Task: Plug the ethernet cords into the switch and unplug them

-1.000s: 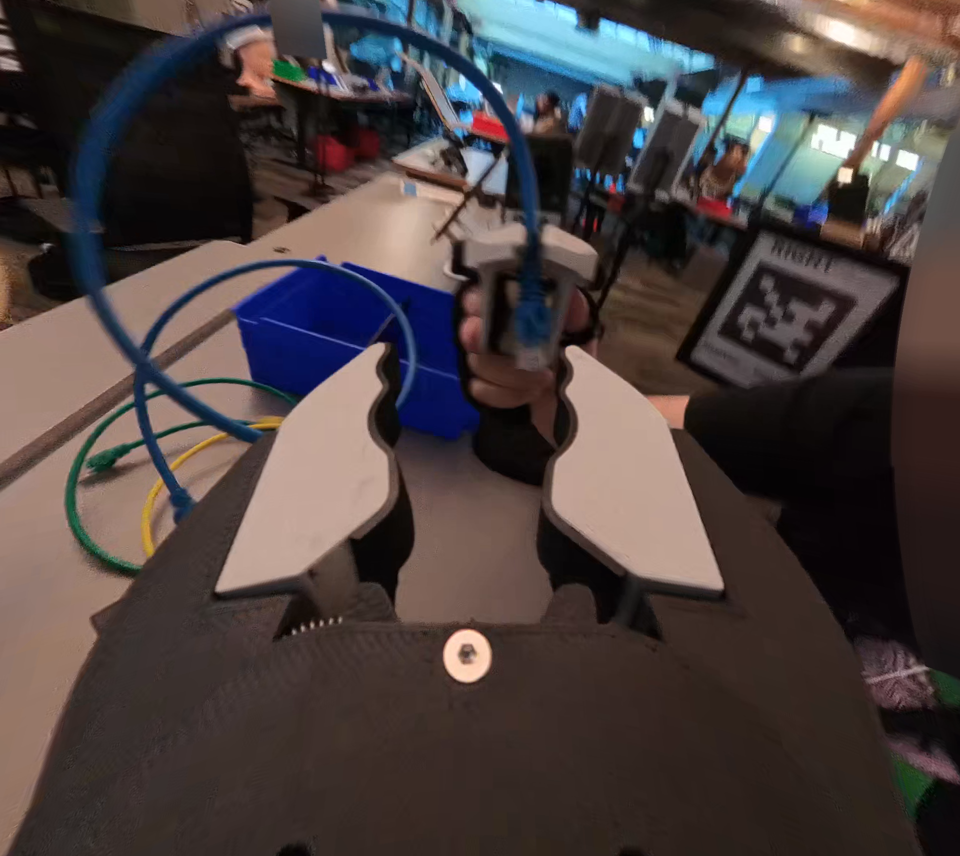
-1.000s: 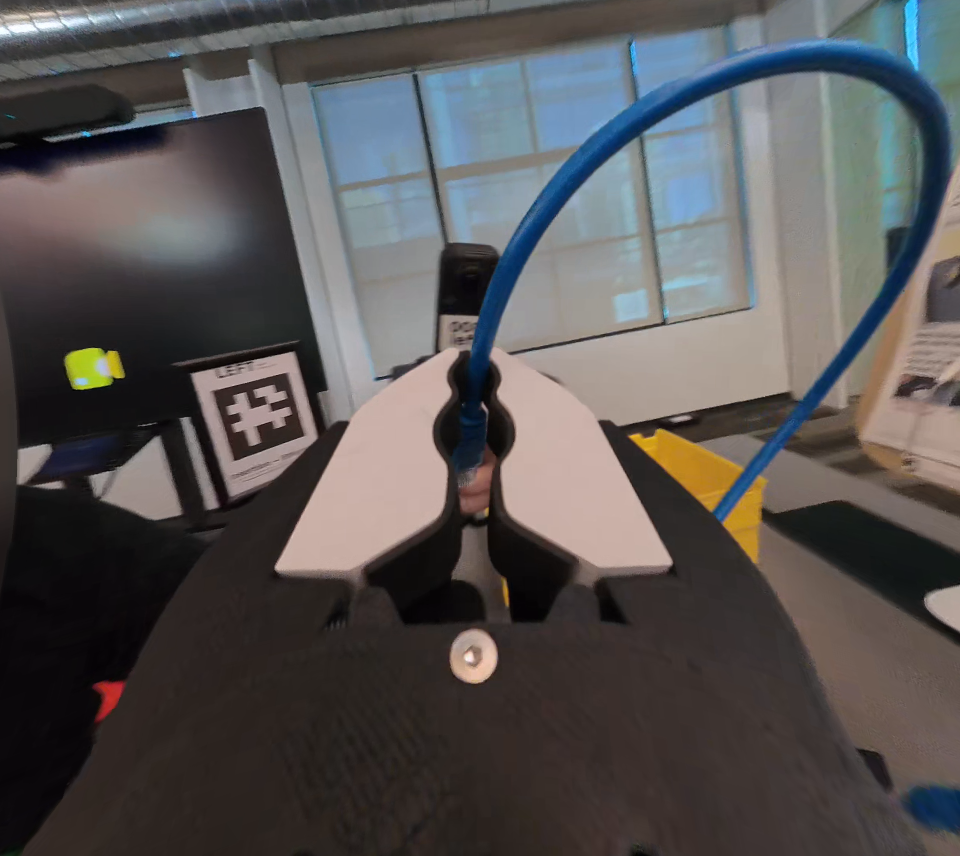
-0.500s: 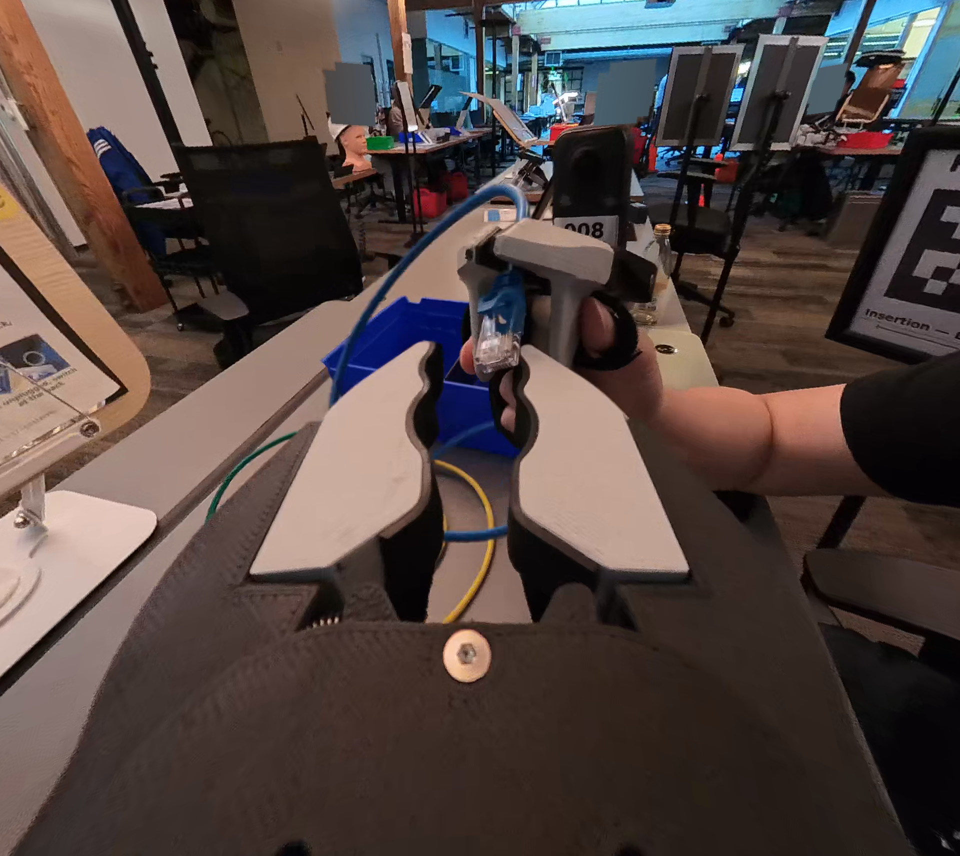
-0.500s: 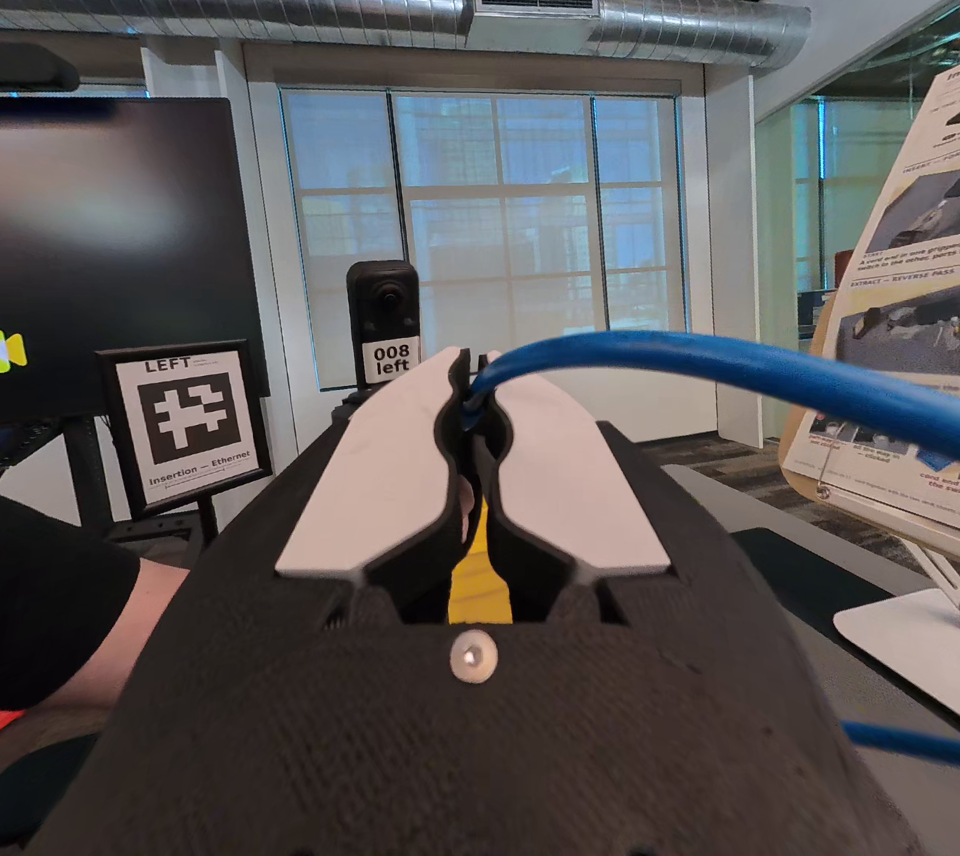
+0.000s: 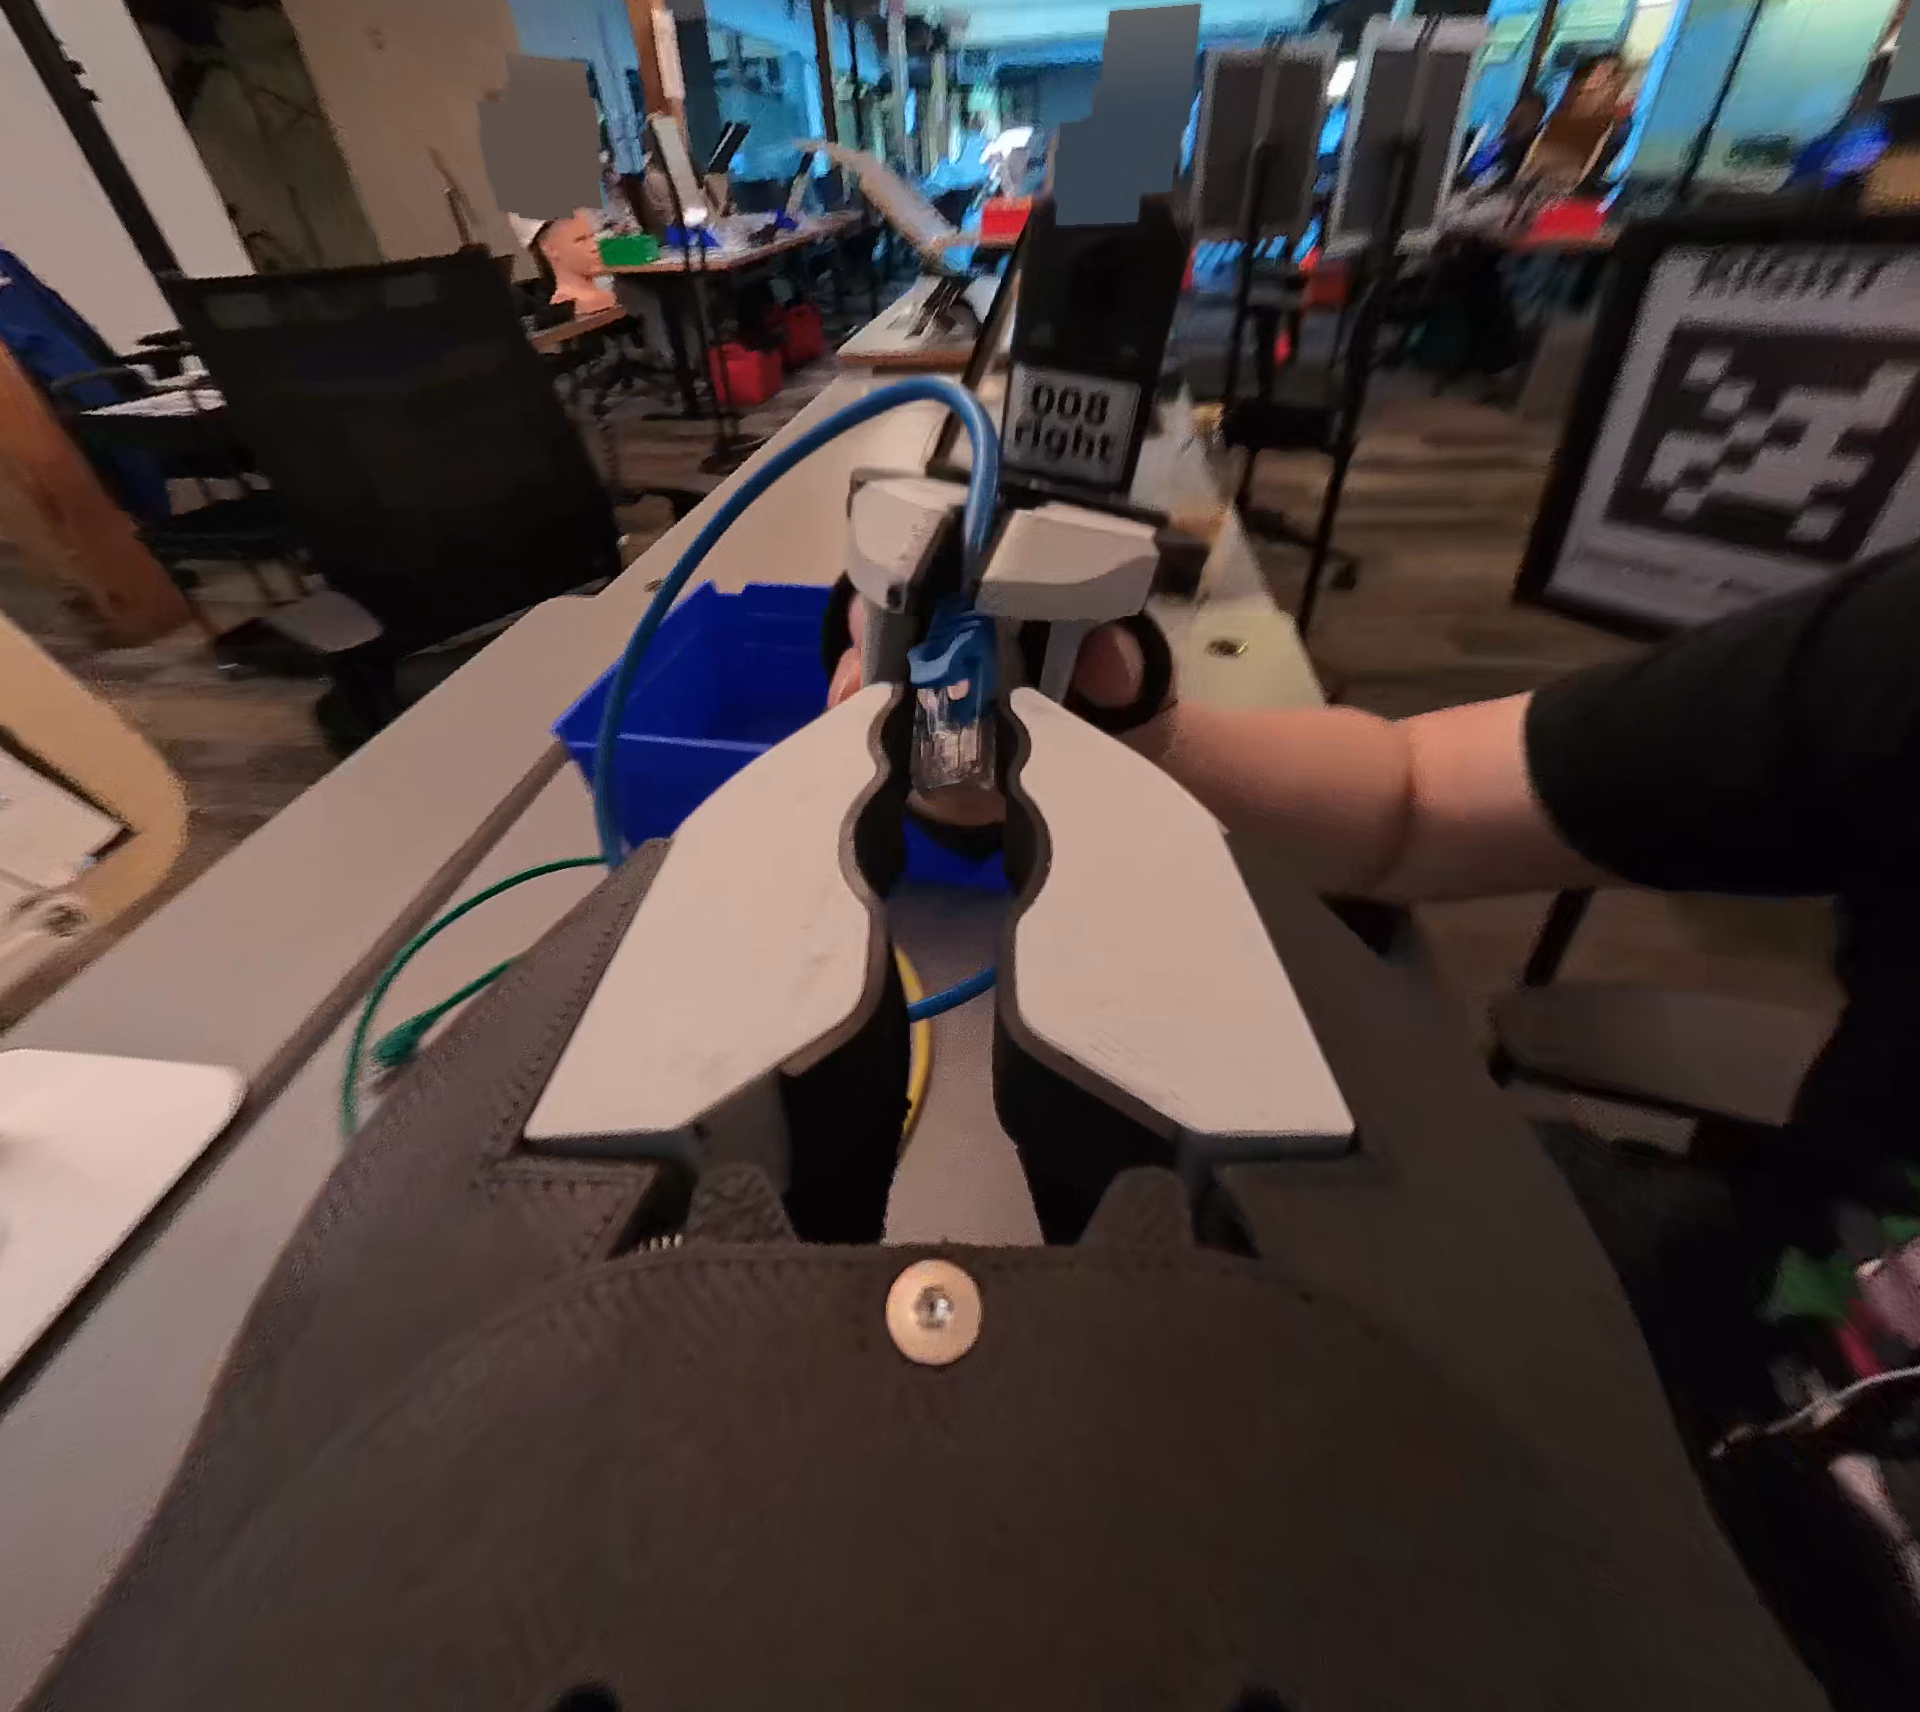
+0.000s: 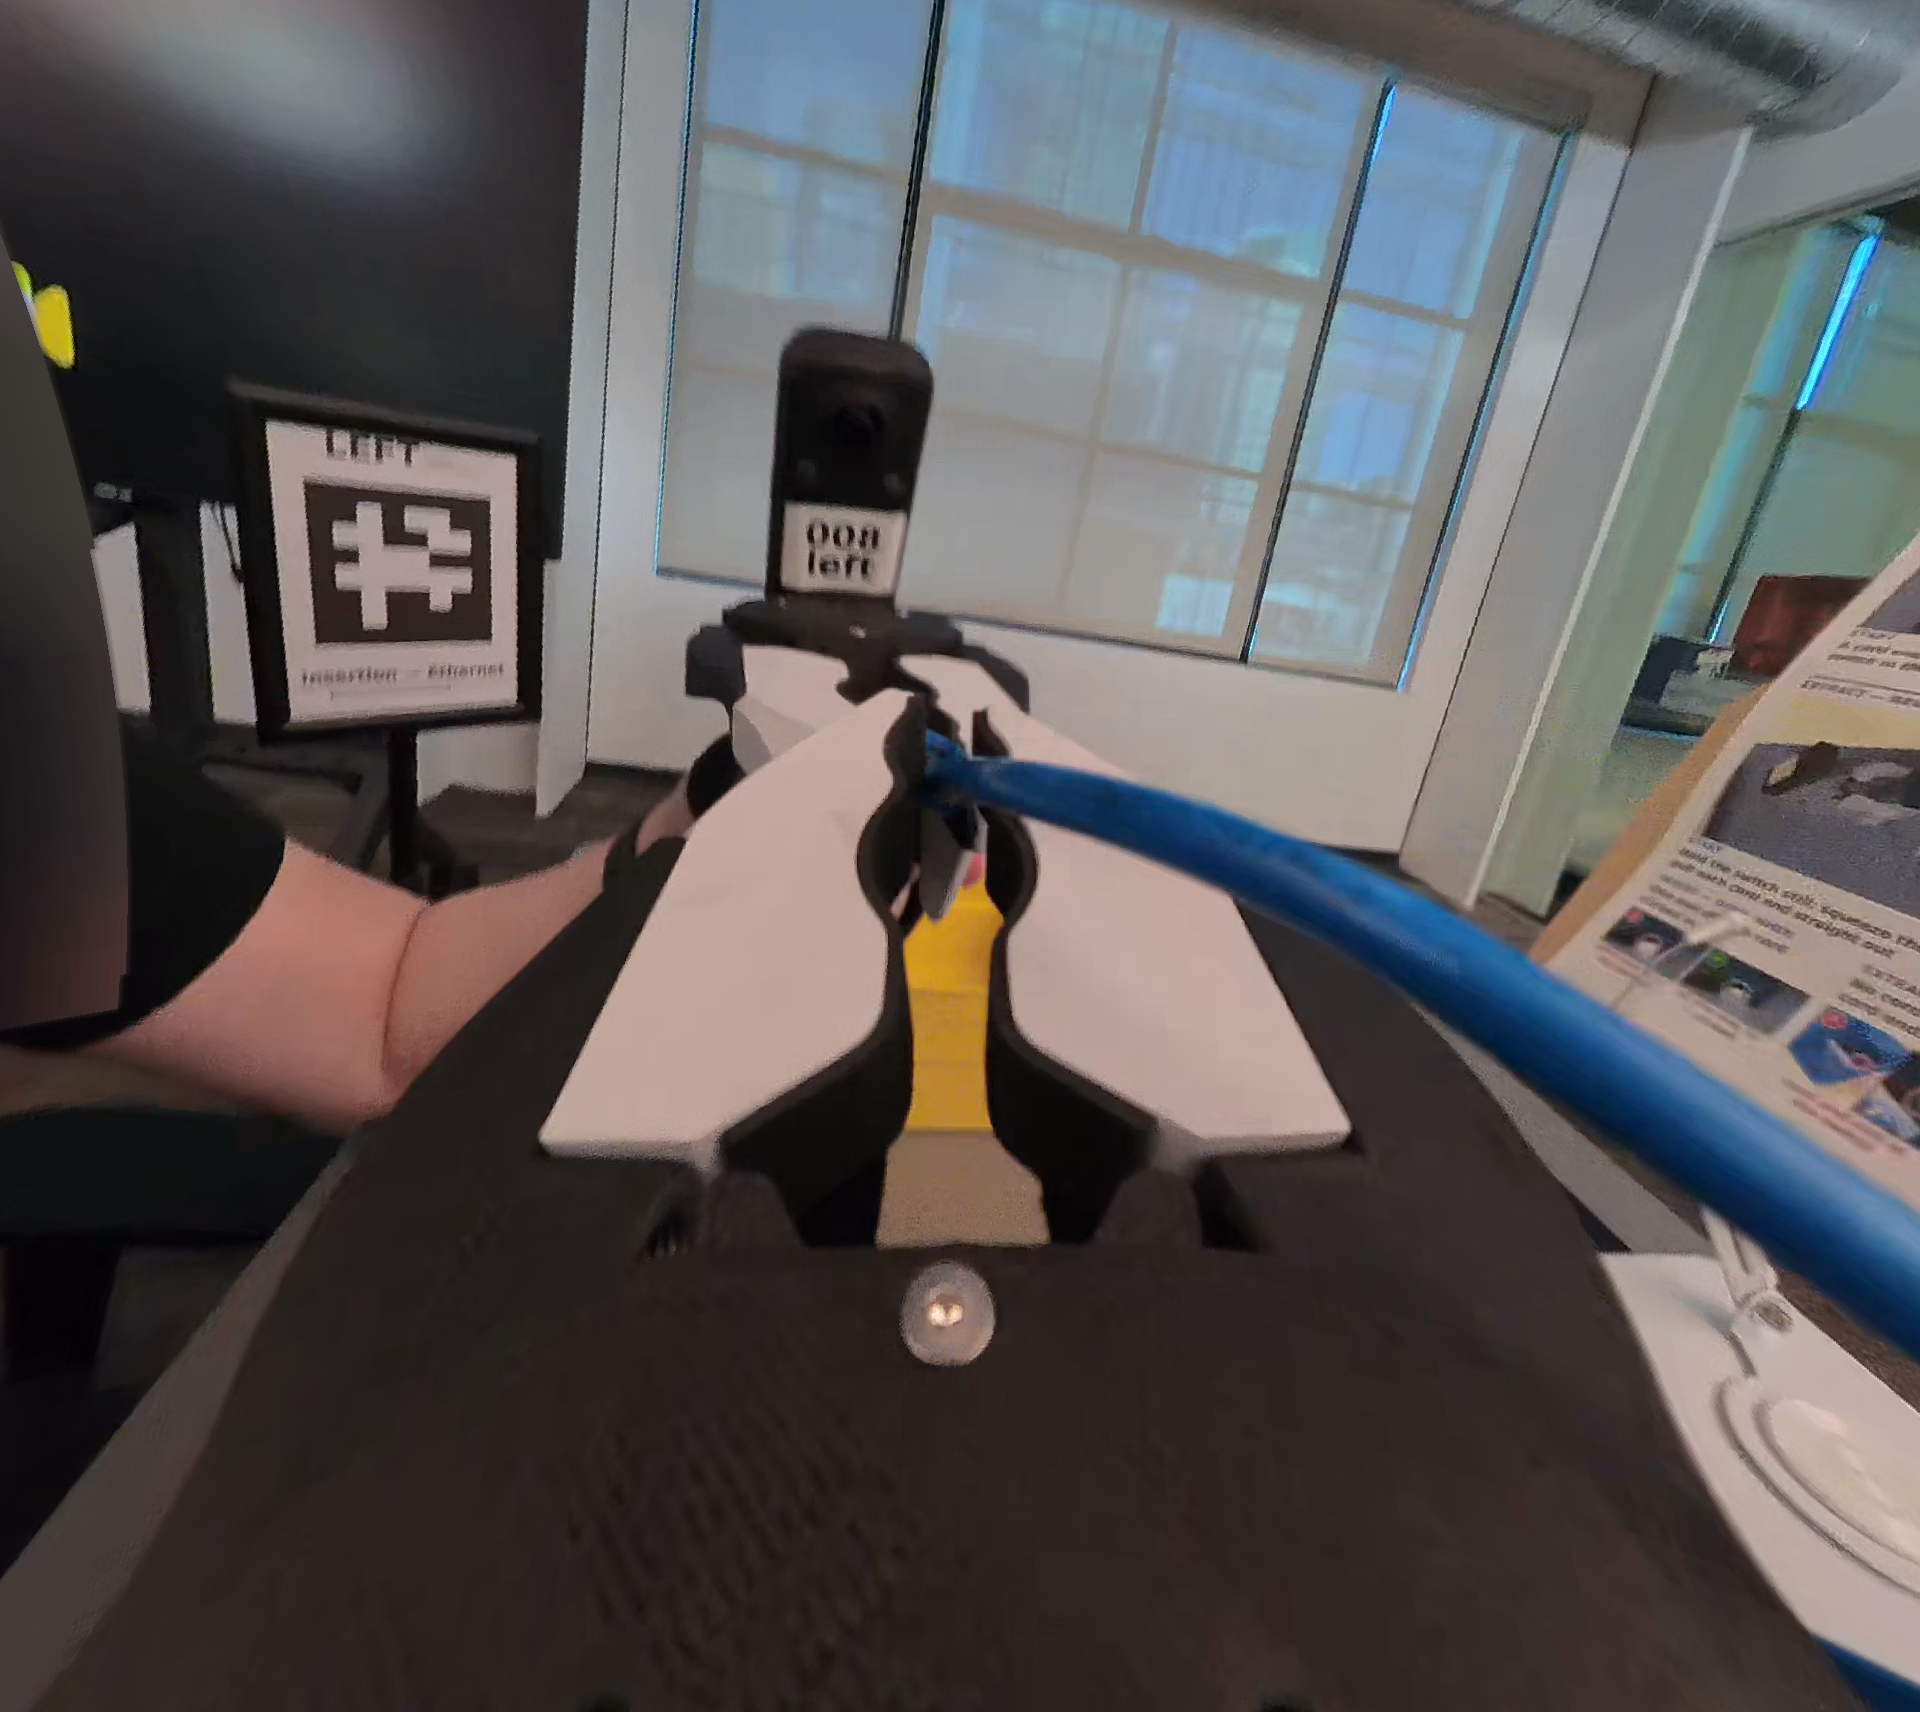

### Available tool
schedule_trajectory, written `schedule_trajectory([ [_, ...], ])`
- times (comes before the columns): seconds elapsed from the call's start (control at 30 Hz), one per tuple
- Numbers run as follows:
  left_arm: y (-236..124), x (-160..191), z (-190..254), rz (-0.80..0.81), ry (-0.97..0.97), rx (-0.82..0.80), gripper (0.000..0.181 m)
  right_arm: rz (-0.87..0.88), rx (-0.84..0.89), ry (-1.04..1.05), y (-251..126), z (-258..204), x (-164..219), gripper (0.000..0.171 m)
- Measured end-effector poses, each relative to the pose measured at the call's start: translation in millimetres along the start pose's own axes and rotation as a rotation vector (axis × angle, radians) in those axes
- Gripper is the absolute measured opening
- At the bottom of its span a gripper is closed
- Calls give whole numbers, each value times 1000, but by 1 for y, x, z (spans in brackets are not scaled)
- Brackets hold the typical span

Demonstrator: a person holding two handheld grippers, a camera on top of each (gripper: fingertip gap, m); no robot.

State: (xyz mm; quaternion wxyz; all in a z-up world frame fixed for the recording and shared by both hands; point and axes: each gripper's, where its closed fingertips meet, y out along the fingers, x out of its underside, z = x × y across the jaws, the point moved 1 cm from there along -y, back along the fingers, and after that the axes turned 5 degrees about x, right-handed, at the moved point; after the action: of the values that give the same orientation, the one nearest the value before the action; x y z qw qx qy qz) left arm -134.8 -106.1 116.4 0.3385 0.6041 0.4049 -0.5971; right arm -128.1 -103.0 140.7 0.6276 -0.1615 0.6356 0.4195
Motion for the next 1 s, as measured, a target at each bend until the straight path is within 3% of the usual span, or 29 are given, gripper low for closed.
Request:
schedule_trajectory([
  [0.13, -5, 3, 3, -116, 133, -76, 14, -129, -44, 25, 1, -5, 6, 12],
  [0.47, -7, 11, 1, -183, 165, -98, 13, -336, -91, 154, -4, -8, 21, 15],
  [0.67, -10, 14, 0, -233, 229, -130, 13, -354, -94, 166, -3, -8, 25, 12],
  [0.77, -13, 10, -7, -211, 349, -235, 15, -329, -66, 215, -2, -4, 23, 12],
  [0.9, -20, 6, -22, -250, 599, -475, 48, -305, -58, 334, -2, 2, 23, 12],
  [1.0, -16, 6, -19, -247, 672, -485, 53, -321, -84, 426, 0, 0, 29, 12],
])
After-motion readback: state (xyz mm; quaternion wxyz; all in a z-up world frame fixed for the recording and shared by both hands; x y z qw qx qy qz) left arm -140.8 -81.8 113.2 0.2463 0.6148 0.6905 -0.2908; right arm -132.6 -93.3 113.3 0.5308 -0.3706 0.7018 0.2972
